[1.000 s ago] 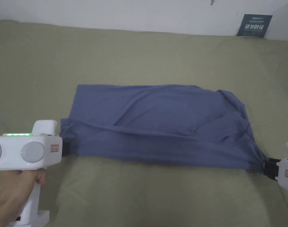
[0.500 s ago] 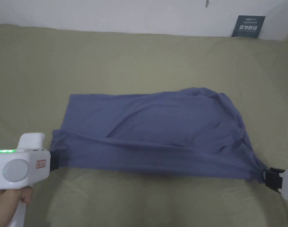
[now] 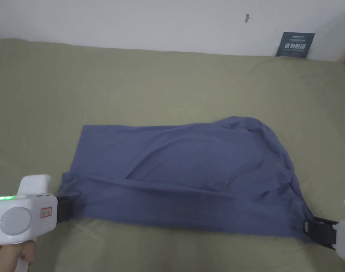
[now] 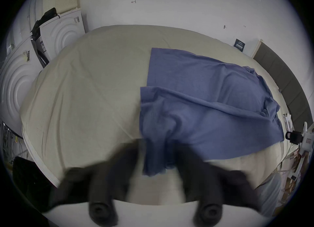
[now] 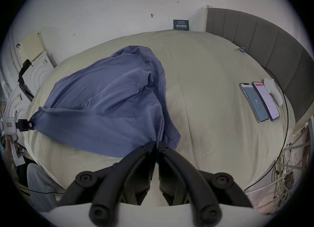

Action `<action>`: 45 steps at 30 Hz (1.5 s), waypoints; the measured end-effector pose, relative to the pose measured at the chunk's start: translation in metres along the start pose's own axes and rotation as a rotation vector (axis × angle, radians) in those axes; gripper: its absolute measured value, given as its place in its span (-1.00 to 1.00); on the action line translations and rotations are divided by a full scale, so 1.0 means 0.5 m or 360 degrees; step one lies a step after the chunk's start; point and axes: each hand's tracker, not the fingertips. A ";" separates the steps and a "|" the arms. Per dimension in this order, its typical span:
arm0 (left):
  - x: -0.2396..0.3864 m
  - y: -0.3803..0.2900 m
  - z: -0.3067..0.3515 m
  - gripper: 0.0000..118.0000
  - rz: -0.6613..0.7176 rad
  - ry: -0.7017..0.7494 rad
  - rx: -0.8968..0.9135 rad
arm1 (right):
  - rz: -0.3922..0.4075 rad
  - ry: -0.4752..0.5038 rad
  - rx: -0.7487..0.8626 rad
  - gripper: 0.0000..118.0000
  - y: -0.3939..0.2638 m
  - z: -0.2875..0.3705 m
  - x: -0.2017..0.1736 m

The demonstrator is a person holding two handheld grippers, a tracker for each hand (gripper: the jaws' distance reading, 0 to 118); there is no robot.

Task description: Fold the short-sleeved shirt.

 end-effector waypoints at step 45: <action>0.081 0.451 -0.361 -0.98 -0.0147 0.0133 -0.0031 | 0.0258 -0.0203 0.0034 0.93 0.507 -0.408 -0.118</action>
